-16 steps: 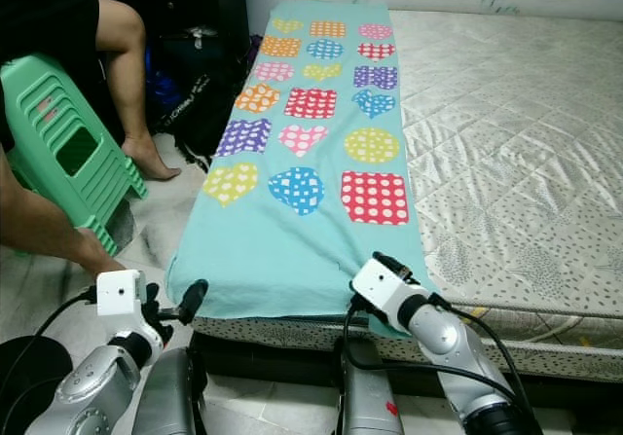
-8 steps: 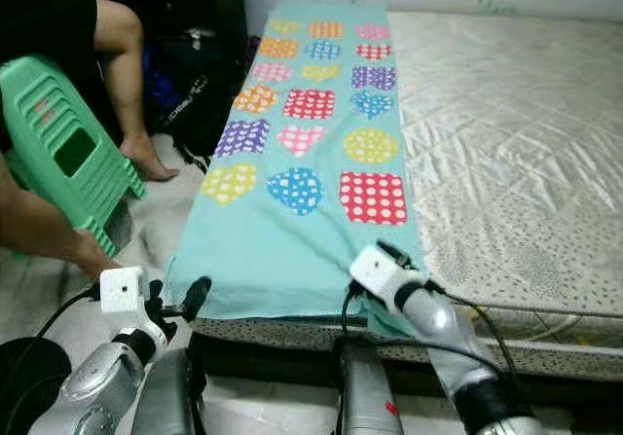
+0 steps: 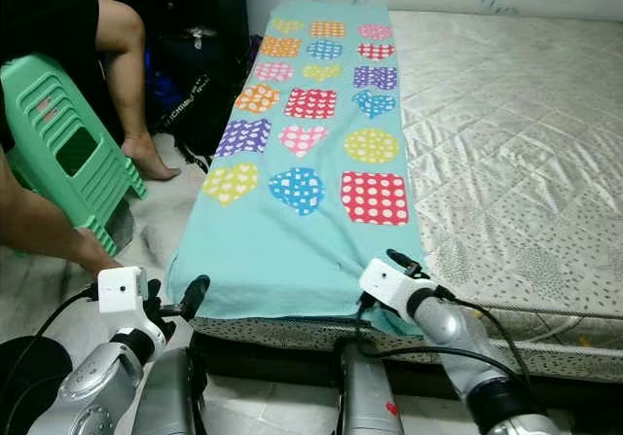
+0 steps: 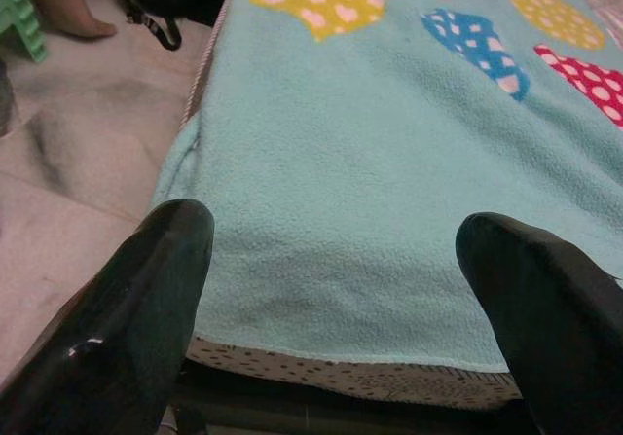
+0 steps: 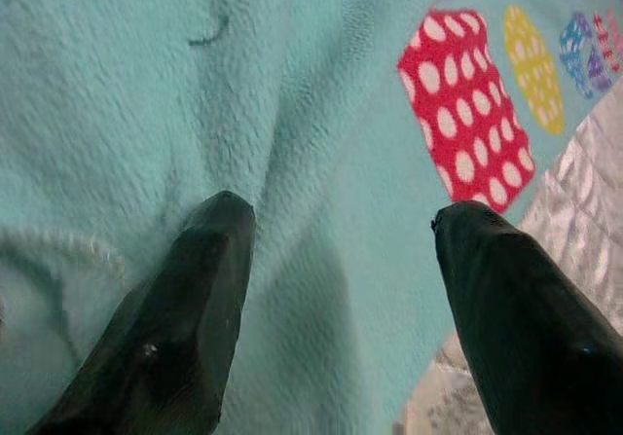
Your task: Clean up the room
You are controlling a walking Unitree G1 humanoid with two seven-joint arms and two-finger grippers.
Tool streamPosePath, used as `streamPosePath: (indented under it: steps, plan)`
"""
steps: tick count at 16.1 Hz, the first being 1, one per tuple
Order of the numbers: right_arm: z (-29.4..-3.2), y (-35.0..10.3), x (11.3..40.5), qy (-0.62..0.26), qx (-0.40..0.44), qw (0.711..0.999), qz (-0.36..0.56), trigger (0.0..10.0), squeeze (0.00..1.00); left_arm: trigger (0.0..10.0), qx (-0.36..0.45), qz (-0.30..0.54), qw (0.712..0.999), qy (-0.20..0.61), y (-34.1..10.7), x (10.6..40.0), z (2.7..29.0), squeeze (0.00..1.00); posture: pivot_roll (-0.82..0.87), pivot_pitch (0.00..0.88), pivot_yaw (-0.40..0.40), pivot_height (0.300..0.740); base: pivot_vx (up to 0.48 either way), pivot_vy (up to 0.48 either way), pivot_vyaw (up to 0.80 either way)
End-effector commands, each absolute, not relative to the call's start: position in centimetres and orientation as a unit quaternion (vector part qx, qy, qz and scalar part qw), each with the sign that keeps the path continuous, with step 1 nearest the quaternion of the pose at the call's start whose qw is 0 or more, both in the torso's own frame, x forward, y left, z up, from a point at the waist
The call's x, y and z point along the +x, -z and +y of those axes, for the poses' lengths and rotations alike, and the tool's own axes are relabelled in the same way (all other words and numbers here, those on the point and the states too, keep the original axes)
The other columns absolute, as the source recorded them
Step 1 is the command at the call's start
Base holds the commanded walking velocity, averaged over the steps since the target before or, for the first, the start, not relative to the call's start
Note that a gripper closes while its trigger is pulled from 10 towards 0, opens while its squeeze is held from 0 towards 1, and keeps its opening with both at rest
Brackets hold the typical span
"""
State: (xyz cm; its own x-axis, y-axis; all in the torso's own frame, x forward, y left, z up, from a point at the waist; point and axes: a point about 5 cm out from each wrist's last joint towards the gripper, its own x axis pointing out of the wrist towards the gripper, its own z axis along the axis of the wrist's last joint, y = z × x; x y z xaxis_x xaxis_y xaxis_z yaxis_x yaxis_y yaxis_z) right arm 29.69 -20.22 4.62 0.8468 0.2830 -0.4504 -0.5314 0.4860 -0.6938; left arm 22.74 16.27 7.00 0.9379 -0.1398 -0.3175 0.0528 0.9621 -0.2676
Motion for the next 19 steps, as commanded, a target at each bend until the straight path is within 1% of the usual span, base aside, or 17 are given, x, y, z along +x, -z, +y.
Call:
streamPosePath:
  steps: [1, 3, 4, 5, 7, 10, 12, 13, 14, 15, 16, 17, 19]
  plan:
    - [-21.6, -4.4, 29.1, -0.245, -0.457, 0.841, 0.153, 10.0, 0.00, 10.0, -0.121, 0.170, 0.977, 0.044, -6.9, 22.6, 16.6, 0.00, -0.06, 0.024, -0.010, 0.526, 0.000, 0.000, 0.00]
    - [-22.1, -4.5, 28.8, -0.252, -0.459, 0.838, 0.154, 10.0, 0.00, 10.0, -0.120, 0.170, 0.977, 0.043, -6.9, 22.6, 16.7, 0.00, -0.06, 0.025, -0.010, 0.526, 0.000, 0.000, 0.00]
    - [-23.1, -4.6, 27.9, -0.274, -0.454, 0.833, 0.159, 10.0, 0.00, 10.0, -0.119, 0.171, 0.977, 0.042, -6.9, 22.6, 16.8, 0.00, -0.07, 0.026, -0.009, 0.526, 0.000, 0.000, 0.00]
    - [-23.3, -4.7, 27.5, -0.289, -0.446, 0.832, 0.160, 10.0, 0.00, 10.0, -0.119, 0.171, 0.977, 0.043, -6.9, 22.6, 16.7, 0.00, -0.07, 0.026, -0.009, 0.526, 0.000, 0.000, 0.00]
    - [-23.2, -4.7, 26.3, -0.345, -0.424, 0.821, 0.164, 10.0, 0.00, 10.0, -0.119, 0.170, 0.977, 0.045, -7.0, 22.7, 16.7, 0.00, -0.07, 0.025, -0.006, 0.526, 0.000, 0.000, 0.00]
    - [-23.0, -4.6, 24.7, -0.406, -0.403, 0.798, 0.186, 10.0, 0.00, 10.0, -0.119, 0.170, 0.977, 0.048, -6.9, 22.9, 16.7, 0.00, -0.08, 0.022, 0.000, 0.526, 0.000, 0.000, 0.00]
    - [-22.9, -4.5, 24.2, -0.426, -0.391, 0.792, 0.198, 10.0, 0.00, 10.0, -0.118, 0.170, 0.977, 0.049, -6.9, 22.9, 16.7, 0.00, -0.08, 0.019, 0.001, 0.526, 0.000, 0.000, 0.00]
    - [-23.2, -4.8, 24.7, -0.411, -0.405, 0.793, 0.194, 10.0, 0.00, 10.0, -0.118, 0.169, 0.977, 0.050, -6.9, 23.0, 16.7, 0.00, -0.08, 0.014, 0.002, 0.526, 0.000, 0.000, 0.00]
    - [-23.3, -5.1, 25.3, -0.389, -0.408, 0.804, 0.188, 10.0, 0.00, 10.0, -0.117, 0.168, 0.977, 0.050, -6.9, 23.1, 16.7, 0.00, -0.08, 0.008, 0.002, 0.526, 0.000, 0.000, 0.00]
    - [-23.2, -5.8, 26.6, -0.342, -0.393, 0.837, 0.168, 10.0, 0.00, 10.0, -0.118, 0.165, 0.978, 0.049, -7.0, 23.3, 16.7, 0.00, -0.08, 0.000, 0.003, 0.526, 0.000, 0.000, 0.00]
    - [-22.9, -6.8, 27.9, -0.292, -0.360, 0.875, 0.142, 10.0, 0.00, 10.0, -0.118, 0.158, 0.979, 0.045, -7.1, 23.5, 16.7, 0.00, -0.08, 0.000, 0.002, 0.526, 0.000, 0.000, 0.00]
    - [-22.5, -7.5, 28.7, -0.250, -0.320, 0.905, 0.129, 10.0, 0.00, 10.0, -0.120, 0.150, 0.980, 0.045, -7.3, 23.8, 16.6, 0.00, -0.08, 0.000, 0.003, 0.526, 0.000, 0.000, 0.00]
    - [-21.4, -8.7, 29.9, -0.148, -0.201, 0.964, 0.088, 10.0, 0.00, 10.0, -0.125, 0.134, 0.982, 0.044, -7.9, 24.3, 16.5, 0.00, -0.09, 0.000, 0.005, 0.526, 0.000, 0.000, 0.00]
